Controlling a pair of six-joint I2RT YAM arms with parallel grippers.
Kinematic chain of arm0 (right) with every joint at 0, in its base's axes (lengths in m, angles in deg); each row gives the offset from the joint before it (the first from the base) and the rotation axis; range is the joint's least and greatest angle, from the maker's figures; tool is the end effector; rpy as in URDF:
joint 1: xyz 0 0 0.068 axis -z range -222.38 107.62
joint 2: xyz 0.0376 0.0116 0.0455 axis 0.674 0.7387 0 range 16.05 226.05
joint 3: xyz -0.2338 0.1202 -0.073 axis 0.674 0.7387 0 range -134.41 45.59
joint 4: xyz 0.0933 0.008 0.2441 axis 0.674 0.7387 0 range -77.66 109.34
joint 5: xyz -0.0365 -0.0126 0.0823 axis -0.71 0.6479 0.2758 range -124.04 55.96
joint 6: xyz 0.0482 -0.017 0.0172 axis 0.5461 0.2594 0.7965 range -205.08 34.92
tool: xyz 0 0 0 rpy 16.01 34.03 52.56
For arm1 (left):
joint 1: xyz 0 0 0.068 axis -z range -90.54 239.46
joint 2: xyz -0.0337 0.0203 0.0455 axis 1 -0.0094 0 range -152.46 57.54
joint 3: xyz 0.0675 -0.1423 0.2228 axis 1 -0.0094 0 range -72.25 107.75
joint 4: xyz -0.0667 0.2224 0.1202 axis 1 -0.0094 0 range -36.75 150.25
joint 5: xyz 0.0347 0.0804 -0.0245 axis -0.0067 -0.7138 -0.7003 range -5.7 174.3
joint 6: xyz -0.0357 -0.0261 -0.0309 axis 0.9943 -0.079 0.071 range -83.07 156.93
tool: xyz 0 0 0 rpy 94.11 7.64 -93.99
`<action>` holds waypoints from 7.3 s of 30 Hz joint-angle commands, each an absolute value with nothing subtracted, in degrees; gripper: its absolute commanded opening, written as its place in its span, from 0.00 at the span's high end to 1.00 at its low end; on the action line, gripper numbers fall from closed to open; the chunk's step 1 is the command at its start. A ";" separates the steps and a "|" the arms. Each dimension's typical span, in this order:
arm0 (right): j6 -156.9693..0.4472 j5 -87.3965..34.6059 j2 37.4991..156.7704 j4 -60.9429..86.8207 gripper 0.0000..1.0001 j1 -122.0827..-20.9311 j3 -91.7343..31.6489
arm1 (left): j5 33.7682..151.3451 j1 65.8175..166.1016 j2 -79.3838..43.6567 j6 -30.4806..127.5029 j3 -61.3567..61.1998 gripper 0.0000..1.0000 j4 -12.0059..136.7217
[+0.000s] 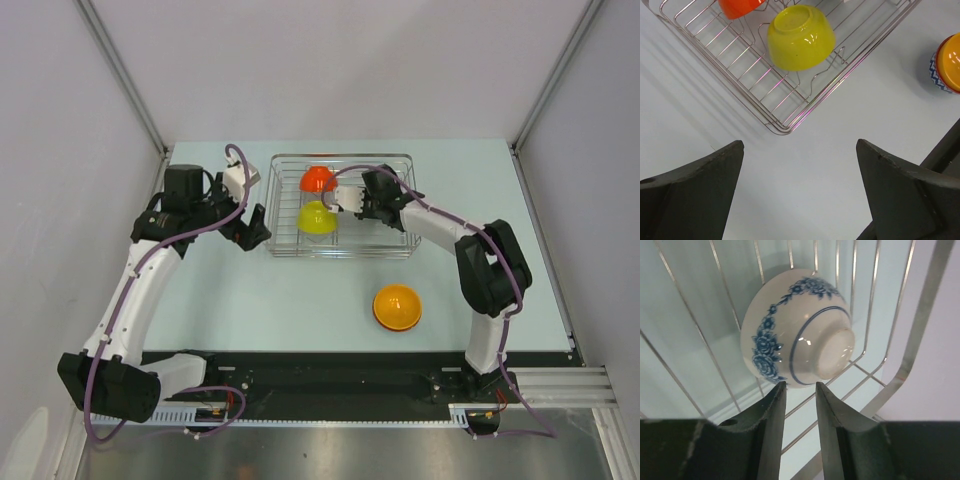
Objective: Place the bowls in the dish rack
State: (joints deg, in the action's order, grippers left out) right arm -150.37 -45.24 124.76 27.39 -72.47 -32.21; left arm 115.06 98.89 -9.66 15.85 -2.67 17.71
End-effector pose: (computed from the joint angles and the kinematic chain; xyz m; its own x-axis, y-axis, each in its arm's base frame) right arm 0.3681 0.2053 0.2109 0.0808 -0.9832 -0.1638 -0.7217 0.0557 -0.6899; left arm 0.2337 -0.0574 0.3595 -0.4044 0.3805 -0.8317 0.7201 0.6931 -0.0330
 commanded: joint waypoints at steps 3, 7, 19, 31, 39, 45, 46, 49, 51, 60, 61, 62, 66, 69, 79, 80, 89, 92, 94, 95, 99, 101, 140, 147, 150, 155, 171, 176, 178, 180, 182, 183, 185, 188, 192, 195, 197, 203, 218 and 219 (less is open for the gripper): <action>-146.77 -45.80 127.40 27.57 0.64 -72.26 -36.59 | 117.34 98.42 -9.69 15.49 -0.27 0.00 18.59; -145.55 -47.05 129.34 24.38 0.64 -71.91 -37.29 | 115.24 98.34 -10.13 15.14 -2.10 0.00 20.00; -143.44 -47.74 129.79 19.82 0.64 -71.74 -37.55 | 98.89 98.51 -19.53 13.55 -8.70 0.00 30.45; -142.91 -48.80 131.19 18.41 0.64 -69.98 -37.55 | 91.42 98.51 -23.49 10.92 -13.01 0.00 34.50; -142.64 -50.91 132.59 16.13 0.64 -68.22 -37.90 | 90.63 98.42 -24.02 10.56 -13.71 0.00 34.59; -141.77 -52.93 133.21 12.96 0.64 -66.99 -38.52 | 90.45 98.51 -24.11 10.48 -13.80 0.00 34.33; -141.68 -53.11 133.47 12.87 0.64 -66.90 -38.78 | 90.45 98.51 -24.11 10.48 -13.80 0.00 34.33; -141.76 -53.81 133.74 12.96 0.64 -66.64 -38.87 | 90.54 98.51 -24.02 10.56 -13.80 0.00 34.24; -142.03 -54.07 133.65 12.96 0.64 -66.55 -38.70 | 90.36 98.51 -23.93 10.56 -13.89 0.00 34.15; -132.38 -38.80 121.62 34.53 0.58 -65.67 -40.98 | 96.32 98.43 -20.51 11.53 -13.37 0.00 33.10; -131.58 -37.04 120.22 37.02 0.56 -65.58 -41.85 | 97.47 98.51 -20.07 11.62 -13.10 0.00 32.83; -130.61 -34.59 118.81 39.56 0.54 -65.58 -42.38 | 98.26 98.43 -19.54 11.79 -12.58 0.00 32.31; -127.88 -25.96 111.96 54.25 0.48 -64.88 -43.18 | 102.66 98.43 -16.56 11.88 -9.41 0.00 30.20; -128.49 -20.95 107.13 61.72 0.46 -64.09 -39.33 | 105.56 98.51 -13.93 11.10 -8.35 0.00 28.53; -128.32 -18.40 96.05 64.64 0.29 -63.30 -19.81 | 108.37 98.43 -5.05 9.16 -10.72 0.00 24.05; -127.45 -18.30 95.16 63.86 0.29 -63.12 -18.76 | 108.73 98.51 -4.34 9.07 -11.25 0.00 23.78; -125.24 -16.82 90.07 60.68 0.32 -62.60 -10.92 | 108.03 98.51 -1.52 8.98 -11.95 0.00 21.67; -125.07 -15.23 88.66 61.04 0.33 -62.86 -9.87 | 108.11 98.51 -0.91 9.07 -12.39 0.00 21.58; -124.63 -15.31 88.65 61.03 0.34 -63.12 -9.25 | 108.11 98.43 -0.82 9.07 -12.74 0.00 21.76; -124.54 -15.40 88.74 60.95 0.35 -63.30 -8.73 | 108.20 98.51 -0.90 9.16 -12.83 0.00 21.76; -123.57 -14.70 88.74 59.90 0.38 -63.73 -6.80 | 108.47 98.51 -0.82 9.60 -13.27 0.00 21.93; -122.87 -15.05 88.65 59.19 0.40 -64.61 -5.92 | 108.47 98.51 -0.82 9.69 -13.54 0.00 22.11; -120.32 -29.82 82.85 60.60 1.00 -74.99 -16.45 | 109.17 98.51 -1.61 9.86 -16.96 0.00 23.52; -119.62 -30.87 83.03 58.58 1.00 -72.10 -20.85 | 109.43 98.43 -1.43 9.77 -17.32 0.00 23.34; -119.35 -30.35 83.55 57.70 1.00 -69.46 -23.40 | 109.43 98.51 -0.99 9.51 -17.49 0.00 23.08; -119.96 -29.65 84.08 57.43 1.00 -61.99 -24.37 | 109.26 98.42 -0.73 8.98 -17.93 0.00 22.90; -126.47 -18.57 85.92 56.56 1.00 -36.95 -14.27 | 110.93 98.51 -1.34 9.33 -19.78 0.00 24.48; -127.53 -15.94 91.28 53.83 1.00 -32.28 -12.07 | 110.58 98.43 -0.99 8.90 -19.78 0.00 24.22; -127.88 -14.53 93.48 53.22 1.00 -30.26 -11.98 | 110.40 98.51 -0.73 8.81 -19.78 0.00 23.96; -128.84 -13.82 94.80 53.04 1.00 -29.29 -11.80 | 110.22 98.51 -0.64 8.63 -19.95 0.00 23.87; -129.63 -13.64 95.85 52.95 1.00 -28.32 -11.89 | 110.31 98.51 -0.55 8.54 -20.13 0.00 24.04; -129.90 -13.38 96.73 53.04 1.00 -28.06 -11.63 | 110.40 98.51 -0.64 8.72 -20.22 0.00 24.13; -130.69 -13.47 97.70 53.30 1.00 -27.62 -11.54 | 110.66 98.51 -0.64 8.72 -20.30 0.00 24.13; -131.22 -13.65 99.11 53.12 0.98 -26.83 -11.19 | 110.93 98.51 -0.64 8.98 -20.30 0.00 24.22; -131.83 -13.82 99.99 53.04 0.92 -26.12 -10.84 | 110.75 98.51 -0.64 8.89 -20.22 0.00 24.13; -132.01 -14.00 99.99 52.95 0.83 -25.77 -10.84 | 110.66 98.51 -0.55 8.81 -20.30 0.00 24.13; -132.01 -14.08 99.90 52.95 0.75 -25.77 -10.84 | 110.66 98.51 -0.64 8.81 -20.30 0.00 24.04; -131.92 -14.35 98.67 53.65 0.61 -25.59 -12.06 | 110.93 98.51 -0.64 9.16 -20.30 0.00 24.22; -133.68 -2.22 82.51 70.70 0.57 -32.44 -20.59 | 111.28 98.43 -0.99 9.68 -20.48 0.00 24.66; -133.51 -1.78 82.15 71.57 0.57 -34.62 -20.16 | 111.28 98.51 -0.99 9.60 -20.57 0.00 24.66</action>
State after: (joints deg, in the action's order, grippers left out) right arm -132.25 -6.66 83.91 63.48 -30.06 -19.97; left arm 109.07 98.69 -1.90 9.88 -20.09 22.85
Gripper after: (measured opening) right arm 0.428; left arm 0.996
